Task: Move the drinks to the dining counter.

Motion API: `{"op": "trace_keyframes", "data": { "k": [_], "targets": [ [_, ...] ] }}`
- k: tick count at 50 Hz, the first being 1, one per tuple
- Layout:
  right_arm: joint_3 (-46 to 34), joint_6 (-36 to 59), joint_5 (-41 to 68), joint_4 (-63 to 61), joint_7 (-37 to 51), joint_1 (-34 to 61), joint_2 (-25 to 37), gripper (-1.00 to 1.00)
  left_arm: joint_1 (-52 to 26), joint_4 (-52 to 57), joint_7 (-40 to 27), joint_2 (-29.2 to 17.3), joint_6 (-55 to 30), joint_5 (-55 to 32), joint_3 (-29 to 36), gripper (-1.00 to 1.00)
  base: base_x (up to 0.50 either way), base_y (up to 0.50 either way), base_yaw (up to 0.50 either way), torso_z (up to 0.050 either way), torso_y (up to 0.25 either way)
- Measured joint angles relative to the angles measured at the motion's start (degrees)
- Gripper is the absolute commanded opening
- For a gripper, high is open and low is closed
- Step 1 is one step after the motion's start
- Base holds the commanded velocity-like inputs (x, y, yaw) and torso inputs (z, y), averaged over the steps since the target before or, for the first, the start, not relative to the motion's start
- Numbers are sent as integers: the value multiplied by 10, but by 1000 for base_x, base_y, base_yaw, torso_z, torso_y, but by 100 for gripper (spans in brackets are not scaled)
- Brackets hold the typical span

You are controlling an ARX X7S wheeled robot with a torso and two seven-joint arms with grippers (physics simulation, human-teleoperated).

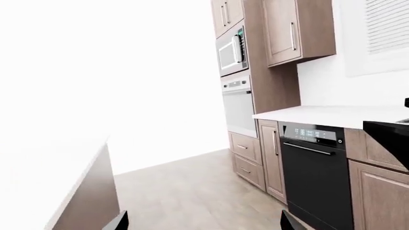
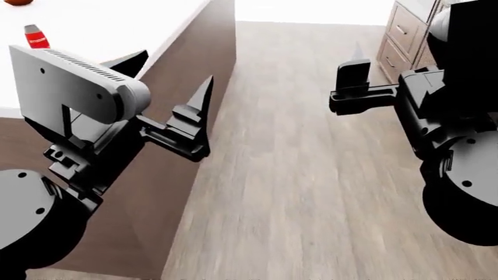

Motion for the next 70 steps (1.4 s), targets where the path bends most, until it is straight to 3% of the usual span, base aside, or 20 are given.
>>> {"op": "trace_keyframes", "data": {
  "k": [17, 40, 70],
  "targets": [
    [-2, -7, -29, -7, -8, -6, 8, 100, 0, -2, 1, -2, 4, 1, 5, 100, 35, -7, 0, 0, 0],
    [-16, 2, -41, -13, -16, 1, 11, 100, -2, -3, -4, -6, 7, -2, 7, 100, 503, 3, 0, 0, 0],
    [-47, 54, -48, -9, 23, 32, 12, 100, -6, -1, -11, -12, 10, -12, 8, 100, 1, -92, -500, 0, 0]
  ]
}}
